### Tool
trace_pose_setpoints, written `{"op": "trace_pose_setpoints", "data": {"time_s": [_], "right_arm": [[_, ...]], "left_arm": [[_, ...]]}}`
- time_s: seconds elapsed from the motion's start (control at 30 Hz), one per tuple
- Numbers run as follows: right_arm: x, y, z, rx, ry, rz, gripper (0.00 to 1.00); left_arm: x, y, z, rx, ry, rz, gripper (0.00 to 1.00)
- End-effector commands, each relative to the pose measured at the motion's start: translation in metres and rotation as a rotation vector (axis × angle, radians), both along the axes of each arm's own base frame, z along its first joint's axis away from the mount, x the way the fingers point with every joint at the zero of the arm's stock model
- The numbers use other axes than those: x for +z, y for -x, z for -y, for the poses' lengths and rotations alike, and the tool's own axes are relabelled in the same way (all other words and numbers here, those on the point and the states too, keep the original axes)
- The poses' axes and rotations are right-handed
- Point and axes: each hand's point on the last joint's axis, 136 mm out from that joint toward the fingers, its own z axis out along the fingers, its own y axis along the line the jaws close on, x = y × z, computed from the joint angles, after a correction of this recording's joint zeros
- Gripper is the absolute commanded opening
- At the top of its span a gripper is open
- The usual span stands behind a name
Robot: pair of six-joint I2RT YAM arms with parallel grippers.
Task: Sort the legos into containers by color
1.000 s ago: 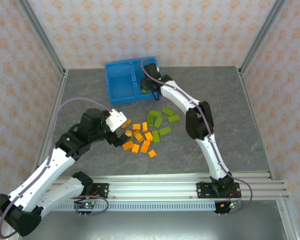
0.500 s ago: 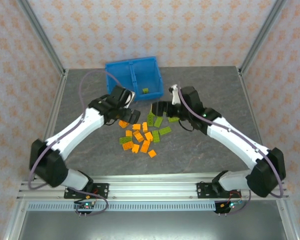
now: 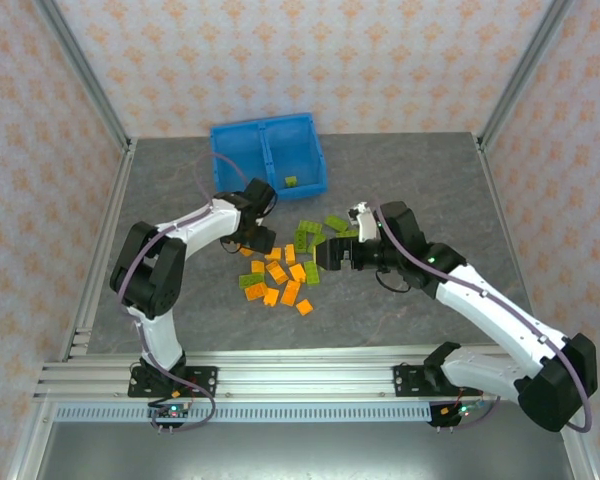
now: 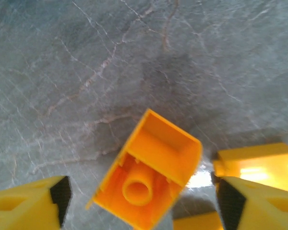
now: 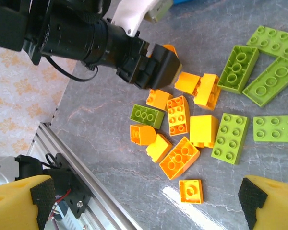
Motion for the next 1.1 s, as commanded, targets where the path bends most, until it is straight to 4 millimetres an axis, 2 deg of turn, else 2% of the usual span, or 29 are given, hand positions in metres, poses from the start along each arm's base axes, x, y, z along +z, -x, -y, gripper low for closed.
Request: {"op": "trace_pose_setpoints", "data": {"time_s": [0.0, 0.1, 0.3, 0.4, 0.5, 0.57, 0.7, 0.8, 0.97, 1.07], "right_arm": [[0.005, 0.000, -0.002, -0.010, -0.019, 0.002, 0.99], [0.008, -0.006, 0.000, -0.034, -0.011, 0.015, 0.99], [0.012, -0.017, 0.005, -0.099, 0.011, 0.024, 1.00], [0.015, -0.021, 0.010, -0.132, 0.024, 0.037, 1.00], [0.021, -0.021, 0.008, -0.134, 0.002, 0.040, 1.00], [0.027, -0.022, 0.006, -0.140, -0.022, 0.042, 1.00], [0.039, -0.026, 0.011, -0.184, -0.044, 0.071, 1.00], [0.045, -0.027, 0.018, -0.219, -0.043, 0.093, 1.00], [0.050, -0.027, 0.029, -0.263, -0.021, 0.112, 1.00], [0.055, -0.026, 0.031, -0.266, -0.019, 0.124, 1.00]], "left_arm": [[0.005, -0.018, -0.005, 0.021, 0.004, 0.047, 0.72], [-0.003, -0.016, -0.001, 0.009, 0.026, 0.020, 0.64], [-0.012, -0.011, -0.001, 0.044, 0.065, 0.008, 0.41], [-0.005, -0.009, 0.003, 0.053, 0.105, 0.027, 0.32], [0.021, -0.015, 0.008, 0.067, 0.154, 0.090, 0.28], [0.050, -0.025, 0.006, 0.091, 0.165, 0.175, 0.28], [0.119, -0.058, -0.014, 0.165, 0.093, 0.374, 0.29], [0.151, -0.086, -0.035, 0.256, 0.052, 0.455, 0.29], [0.174, -0.136, -0.056, 0.344, 0.045, 0.531, 0.29], [0.162, -0.168, -0.059, 0.356, 0.052, 0.522, 0.28]]}}
